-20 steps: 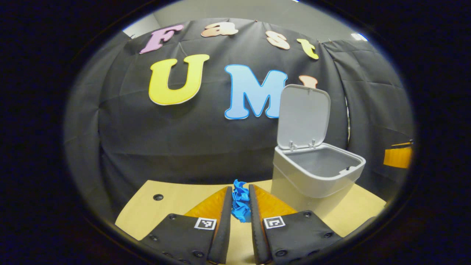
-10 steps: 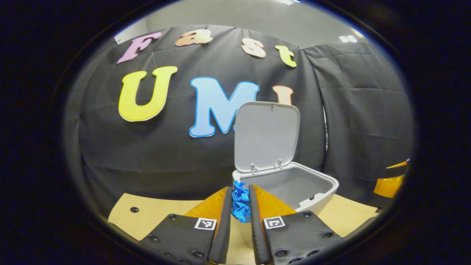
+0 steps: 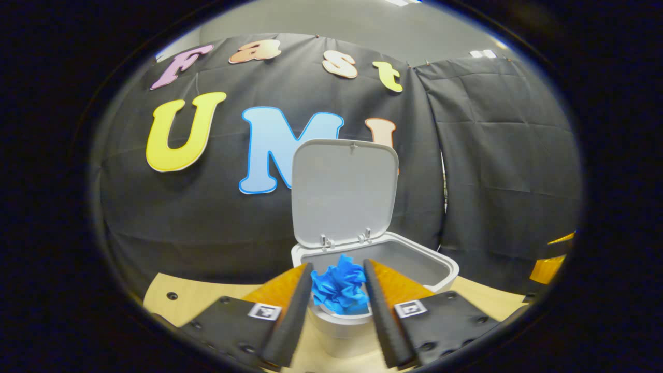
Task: Press the lid of the desktop garbage bin to open it, pick up the crumpled paper on the desktop and throw it into the bin, then pick up the pop can on the desktop and drop it into the bin, and finally close the garbage bin lid.
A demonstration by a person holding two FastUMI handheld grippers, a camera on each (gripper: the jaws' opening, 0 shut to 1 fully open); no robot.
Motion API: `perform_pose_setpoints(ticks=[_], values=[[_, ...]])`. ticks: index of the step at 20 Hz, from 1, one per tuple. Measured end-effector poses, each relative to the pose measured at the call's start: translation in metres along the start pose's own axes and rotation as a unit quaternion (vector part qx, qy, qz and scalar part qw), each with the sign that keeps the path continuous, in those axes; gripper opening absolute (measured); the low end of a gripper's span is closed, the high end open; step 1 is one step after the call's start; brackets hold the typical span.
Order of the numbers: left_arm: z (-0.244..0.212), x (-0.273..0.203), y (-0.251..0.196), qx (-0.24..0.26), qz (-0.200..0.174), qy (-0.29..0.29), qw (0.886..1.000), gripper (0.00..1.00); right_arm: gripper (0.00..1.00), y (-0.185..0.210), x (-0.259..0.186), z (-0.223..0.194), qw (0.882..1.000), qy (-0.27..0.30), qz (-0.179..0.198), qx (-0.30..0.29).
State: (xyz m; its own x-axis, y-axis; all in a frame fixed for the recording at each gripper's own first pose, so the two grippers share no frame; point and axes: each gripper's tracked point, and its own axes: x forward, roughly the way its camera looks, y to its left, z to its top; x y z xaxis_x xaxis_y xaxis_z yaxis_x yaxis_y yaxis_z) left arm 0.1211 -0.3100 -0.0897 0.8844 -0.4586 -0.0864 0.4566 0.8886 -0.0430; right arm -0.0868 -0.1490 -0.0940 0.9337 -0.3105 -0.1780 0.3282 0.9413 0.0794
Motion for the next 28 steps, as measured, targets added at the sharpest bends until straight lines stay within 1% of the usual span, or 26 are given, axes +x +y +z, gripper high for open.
perform_pose_setpoints(ticks=[3, 5, 9, 10, 12, 17, 21, 26, 28], values=[[-0.004, 0.001, 0.004, -0.004, 0.007, 0.005, 1.000, 1.00, 0.91, -0.002, -0.001, -0.004, 1.000, 0.005, -0.001, 0.000], [-0.003, -0.001, 0.010, -0.007, 0.013, 0.004, 1.000, 1.00, 0.91, 0.001, -0.001, -0.005, 1.000, 0.008, 0.003, -0.001], [-0.003, -0.013, 0.037, -0.011, 0.039, 0.004, 0.999, 1.00, 0.91, 0.019, 0.002, -0.006, 1.000, 0.008, 0.022, -0.004], [-0.006, -0.016, 0.047, -0.010, 0.051, 0.005, 0.999, 0.90, 0.91, 0.024, 0.004, -0.007, 1.000, 0.009, 0.028, -0.007], [-0.005, -0.030, 0.072, -0.011, 0.074, 0.005, 0.997, 1.00, 0.91, 0.040, 0.005, -0.009, 0.999, 0.012, 0.044, -0.011], [-0.011, -0.071, 0.134, -0.012, 0.130, 0.013, 0.991, 1.00, 0.91, 0.089, 0.011, -0.023, 0.995, 0.026, 0.094, -0.026], [-0.013, -0.103, 0.178, -0.012, 0.168, 0.017, 0.985, 1.00, 0.91, 0.134, 0.015, -0.040, 0.988, 0.042, 0.140, -0.047], [-0.015, -0.140, 0.224, -0.006, 0.208, 0.022, 0.978, 1.00, 0.91, 0.189, 0.018, -0.069, 0.975, 0.067, 0.196, -0.076], [-0.017, -0.152, 0.239, -0.008, 0.221, 0.023, 0.975, 1.00, 0.96, 0.209, 0.018, -0.080, 0.969, 0.079, 0.216, -0.088]])
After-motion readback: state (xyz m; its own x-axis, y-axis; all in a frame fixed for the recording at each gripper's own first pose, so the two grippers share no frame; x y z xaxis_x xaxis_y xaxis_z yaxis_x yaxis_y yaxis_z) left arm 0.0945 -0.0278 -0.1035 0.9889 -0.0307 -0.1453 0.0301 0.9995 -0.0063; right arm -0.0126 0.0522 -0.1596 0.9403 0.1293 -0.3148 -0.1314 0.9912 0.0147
